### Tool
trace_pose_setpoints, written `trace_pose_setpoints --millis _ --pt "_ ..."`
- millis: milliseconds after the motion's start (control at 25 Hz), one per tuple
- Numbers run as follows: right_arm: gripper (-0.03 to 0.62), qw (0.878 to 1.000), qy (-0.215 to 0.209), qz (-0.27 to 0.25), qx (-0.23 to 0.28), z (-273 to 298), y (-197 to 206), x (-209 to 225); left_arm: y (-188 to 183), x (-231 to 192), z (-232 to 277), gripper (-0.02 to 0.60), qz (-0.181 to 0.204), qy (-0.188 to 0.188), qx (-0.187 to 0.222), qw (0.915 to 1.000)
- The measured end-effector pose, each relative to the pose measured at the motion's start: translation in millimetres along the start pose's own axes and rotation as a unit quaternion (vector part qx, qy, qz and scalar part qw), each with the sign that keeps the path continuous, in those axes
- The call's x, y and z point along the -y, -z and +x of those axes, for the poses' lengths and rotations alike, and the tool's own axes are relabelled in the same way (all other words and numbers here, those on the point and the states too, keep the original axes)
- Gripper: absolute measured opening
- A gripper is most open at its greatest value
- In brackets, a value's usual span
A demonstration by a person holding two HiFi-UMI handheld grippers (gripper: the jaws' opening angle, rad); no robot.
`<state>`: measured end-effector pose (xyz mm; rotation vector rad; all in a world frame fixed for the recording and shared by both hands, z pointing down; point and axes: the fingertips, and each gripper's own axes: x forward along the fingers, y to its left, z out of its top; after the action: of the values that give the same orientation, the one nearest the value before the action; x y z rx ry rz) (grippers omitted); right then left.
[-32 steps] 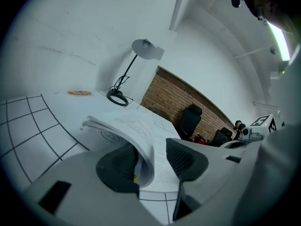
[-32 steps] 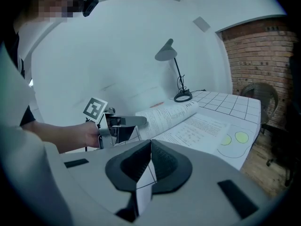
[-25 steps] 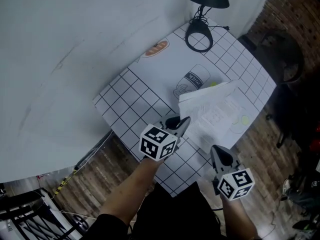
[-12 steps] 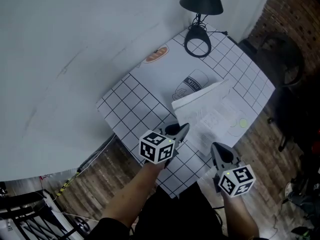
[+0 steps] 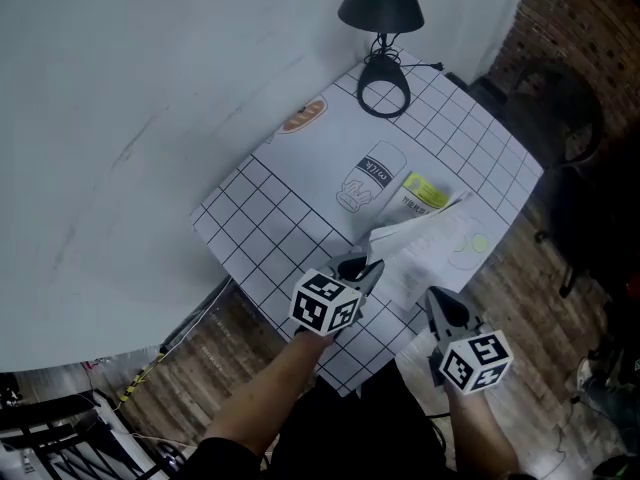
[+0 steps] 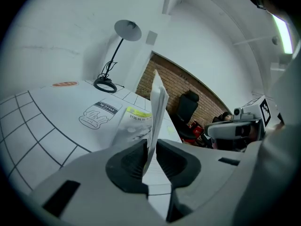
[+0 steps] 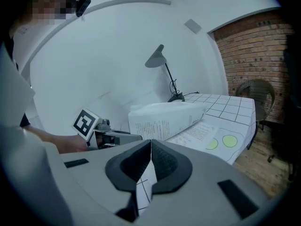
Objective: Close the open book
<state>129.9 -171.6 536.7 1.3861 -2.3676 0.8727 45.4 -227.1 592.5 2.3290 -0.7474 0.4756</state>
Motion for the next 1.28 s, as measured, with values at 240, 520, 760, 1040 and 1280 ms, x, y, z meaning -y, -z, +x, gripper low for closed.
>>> trace_pose_setpoints --millis 240,520,760,1040,1280 --pt "0.005 1.0 0.013 0.008 0.013 -16 -4 8 -1 6 4 0.095 -0.004 -0.01 -0.007 0.9999" --pt "0.005 0.999 0.024 0.019 0.021 -34 2 16 15 15 17 0.118 0.037 -0.027 -0.064 0.9969" --pt "0.005 0.999 0.029 0.027 0.023 -48 5 17 17 20 13 0.14 0.039 -0.033 -0.065 0.9966" --pt "0.004 0.999 0.026 0.02 0.026 -52 -1 15 41 32 11 0.155 0.107 -0.043 -0.093 0.989" --pt "0.004 0.999 0.024 0.02 0.015 -51 4 15 56 43 14 0.155 0.144 -0.053 -0.096 0.9834"
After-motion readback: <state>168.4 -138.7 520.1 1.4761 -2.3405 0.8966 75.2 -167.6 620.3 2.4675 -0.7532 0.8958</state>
